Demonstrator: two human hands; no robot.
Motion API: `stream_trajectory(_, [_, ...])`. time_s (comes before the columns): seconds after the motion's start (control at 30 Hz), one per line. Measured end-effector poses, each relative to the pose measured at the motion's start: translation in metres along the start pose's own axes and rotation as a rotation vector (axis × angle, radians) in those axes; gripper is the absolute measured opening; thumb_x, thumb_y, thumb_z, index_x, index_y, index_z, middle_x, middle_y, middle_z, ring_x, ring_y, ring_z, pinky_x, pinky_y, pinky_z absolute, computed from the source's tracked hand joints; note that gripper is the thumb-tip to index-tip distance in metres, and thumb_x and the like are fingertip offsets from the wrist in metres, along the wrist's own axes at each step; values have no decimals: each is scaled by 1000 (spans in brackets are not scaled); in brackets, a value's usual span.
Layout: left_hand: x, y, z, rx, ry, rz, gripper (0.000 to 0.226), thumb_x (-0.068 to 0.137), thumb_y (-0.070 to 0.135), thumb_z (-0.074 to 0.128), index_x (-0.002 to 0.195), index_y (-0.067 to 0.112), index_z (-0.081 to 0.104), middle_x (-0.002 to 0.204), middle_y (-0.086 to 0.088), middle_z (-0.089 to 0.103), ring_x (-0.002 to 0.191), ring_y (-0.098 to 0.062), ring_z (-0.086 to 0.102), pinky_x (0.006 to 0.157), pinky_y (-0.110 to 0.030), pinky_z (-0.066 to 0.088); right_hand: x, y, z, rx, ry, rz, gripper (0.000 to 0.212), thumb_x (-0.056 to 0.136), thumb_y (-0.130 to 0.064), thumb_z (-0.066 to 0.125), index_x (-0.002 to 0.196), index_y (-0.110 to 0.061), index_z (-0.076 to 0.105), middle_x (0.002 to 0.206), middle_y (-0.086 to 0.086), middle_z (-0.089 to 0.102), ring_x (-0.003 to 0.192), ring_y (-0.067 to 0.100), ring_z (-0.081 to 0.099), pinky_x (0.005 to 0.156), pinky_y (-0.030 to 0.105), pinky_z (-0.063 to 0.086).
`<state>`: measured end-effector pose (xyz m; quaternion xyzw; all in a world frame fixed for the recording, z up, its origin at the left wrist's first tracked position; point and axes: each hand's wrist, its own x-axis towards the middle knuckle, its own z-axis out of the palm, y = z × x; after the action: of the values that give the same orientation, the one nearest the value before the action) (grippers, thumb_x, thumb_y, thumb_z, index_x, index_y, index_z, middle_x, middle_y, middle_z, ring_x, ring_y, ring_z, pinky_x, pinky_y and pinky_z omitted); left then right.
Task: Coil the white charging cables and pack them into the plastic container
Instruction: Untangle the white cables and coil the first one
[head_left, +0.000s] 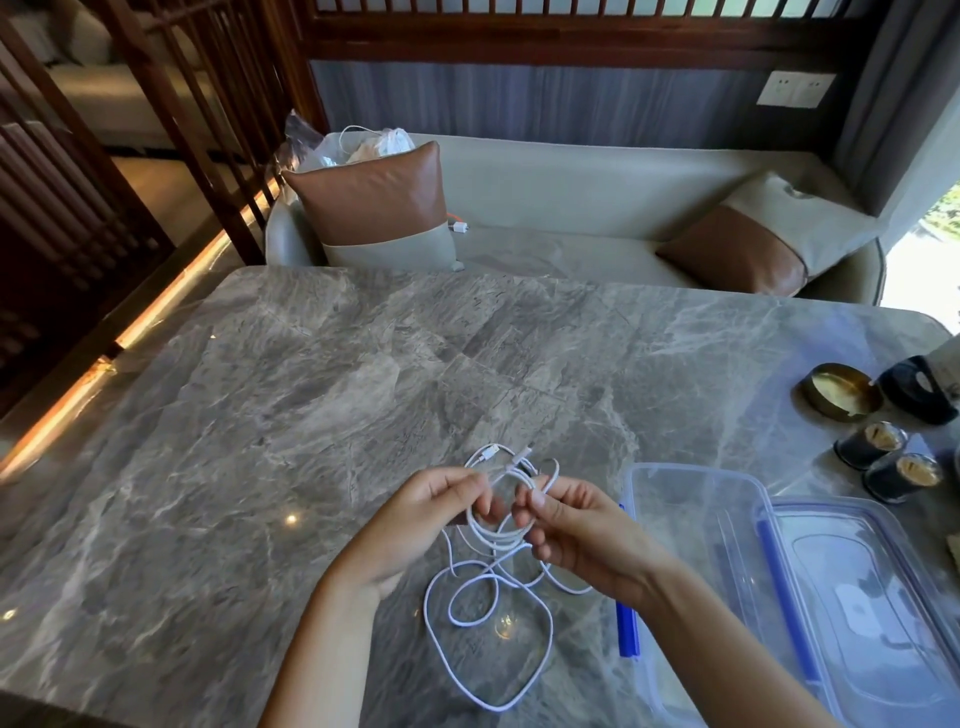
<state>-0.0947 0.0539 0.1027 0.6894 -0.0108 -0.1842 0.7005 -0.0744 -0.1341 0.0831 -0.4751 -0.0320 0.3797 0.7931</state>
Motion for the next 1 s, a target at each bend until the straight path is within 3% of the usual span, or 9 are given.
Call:
stream_trajectory(0.07, [-2, -2, 7, -317, -4, -30, 25, 87, 28, 46, 68, 15, 55, 72, -6, 63, 81, -21, 60, 79, -28, 47, 2, 0, 1, 10, 0, -12, 13, 82, -23, 60, 78, -17, 71, 68, -5, 66, 55, 3, 57, 52, 14, 52])
stream_trajectory(0.13, [-2, -4, 12, -472, 8, -53, 23, 86, 29, 45, 73, 11, 52, 55, -1, 52, 71, -20, 59, 75, -28, 47, 2, -2, 2, -27, -6, -22, 15, 84, -26, 59, 82, -17, 71, 69, -5, 65, 57, 3, 56, 54, 15, 53])
stream_trajectory(0.27, [-4, -7, 14, -376, 76, -89, 23, 87, 31, 47, 72, 13, 53, 48, 5, 31, 62, -19, 46, 68, -28, 39, -1, -8, -2, -135, -83, 41, 25, 93, -29, 48, 91, -15, 69, 78, -7, 65, 64, 3, 53, 58, 16, 50])
stream_trajectory(0.43, [-7, -8, 13, -325, 26, -86, 27, 83, 34, 49, 74, 11, 59, 55, 2, 50, 60, -14, 59, 63, -19, 51, -4, -11, -1, -139, -98, 68, 28, 91, -31, 47, 71, -19, 63, 71, -6, 60, 57, 2, 49, 52, 15, 46])
stream_trajectory(0.5, [-5, -5, 12, -311, 88, -77, 32, 85, 36, 45, 80, 12, 66, 71, -3, 65, 69, -16, 64, 65, -21, 53, -5, -13, 0, -126, -116, 73, 29, 90, -30, 47, 68, -17, 60, 65, -7, 58, 52, 2, 48, 49, 14, 45])
stream_trajectory(0.6, [0, -5, 7, -85, 253, 61, 29, 92, 28, 42, 107, 20, 65, 112, 6, 67, 107, -10, 61, 87, -20, 47, -6, -15, 2, -124, -239, 135, 29, 92, -28, 45, 69, -14, 57, 64, -3, 53, 49, 2, 47, 45, 12, 43])
stream_trajectory(0.7, [6, 5, 9, 68, -20, 133, 38, 95, 10, 40, 130, 20, 50, 134, 17, 51, 126, 10, 41, 99, -5, 33, -5, -13, 3, -177, -307, 198, 31, 95, -25, 42, 70, -15, 57, 65, -6, 53, 50, 0, 45, 45, 11, 42])
stream_trajectory(0.8, [14, 8, 16, 185, -199, 35, 32, 94, 4, 41, 122, 8, 56, 118, 3, 61, 106, 3, 56, 89, -8, 40, -4, -14, 1, -197, -336, 216, 28, 94, -25, 46, 74, -15, 62, 63, -9, 61, 49, 0, 49, 45, 11, 43])
stream_trajectory(1.0, [7, -2, -3, 459, 25, 34, 22, 86, 27, 57, 74, 13, 70, 68, 0, 64, 68, -10, 54, 72, -31, 42, -4, -18, -22, -270, -331, 234, 24, 82, -40, 66, 81, -16, 69, 67, -6, 68, 48, 0, 56, 49, 11, 48])
